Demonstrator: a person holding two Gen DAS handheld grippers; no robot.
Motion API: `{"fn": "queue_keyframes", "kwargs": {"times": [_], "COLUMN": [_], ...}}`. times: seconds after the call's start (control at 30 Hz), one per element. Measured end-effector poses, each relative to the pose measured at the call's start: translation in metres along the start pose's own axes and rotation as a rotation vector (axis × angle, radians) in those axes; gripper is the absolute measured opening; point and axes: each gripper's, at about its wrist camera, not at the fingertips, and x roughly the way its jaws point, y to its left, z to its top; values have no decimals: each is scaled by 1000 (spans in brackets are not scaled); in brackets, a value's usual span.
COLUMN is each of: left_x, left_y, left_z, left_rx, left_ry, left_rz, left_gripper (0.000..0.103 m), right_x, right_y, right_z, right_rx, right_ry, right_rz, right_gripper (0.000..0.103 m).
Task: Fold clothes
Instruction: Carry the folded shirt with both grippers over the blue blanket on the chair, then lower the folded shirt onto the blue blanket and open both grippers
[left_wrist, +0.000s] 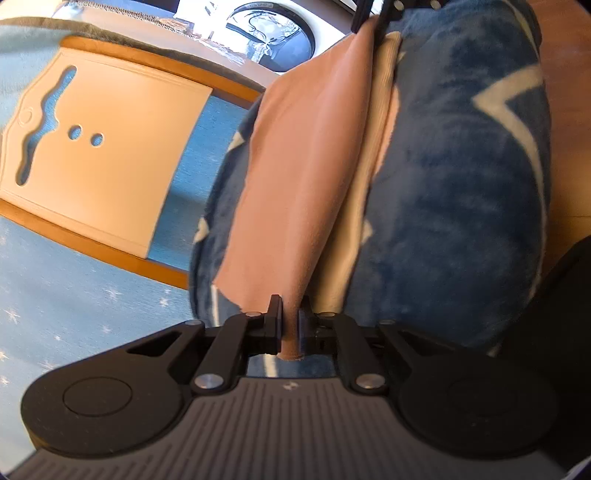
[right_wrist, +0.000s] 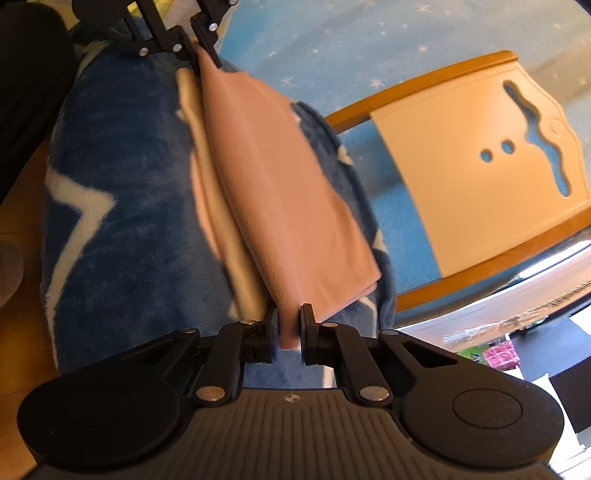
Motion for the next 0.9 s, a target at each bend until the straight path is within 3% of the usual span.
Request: {"fn": "queue_keyframes", "kwargs": {"times": [0.2, 0.47, 0.6, 0.7, 0.8, 0.9], "left_x": [4, -11, -23, -31, -35, -34], "left_y": [-10, -1, 17, 35, 50, 57], "left_z": [-4, -20, -32, -35, -29, -14], "left_rx": [50, -28, -185, -318, -431, -504], "left_ry": [23, 57, 65, 51, 18, -27], "left_rz": [-37, -33, -40, -39, -55, -96], "left_gripper": [6, 7, 7, 7, 8, 8], "right_x": [10, 1, -6, -16, -24, -19], "right_y": [9, 6, 1, -12, -28, -35], "right_z": [0, -8, -15, -16, -7, 11], "right_rx": [-39, 15, 79, 205, 389, 512], "right_ry": [24, 43, 61, 58, 17, -40], "right_rz": [26, 20, 2, -14, 13, 97], "right_gripper": [7, 12, 12, 12, 12, 12]}}
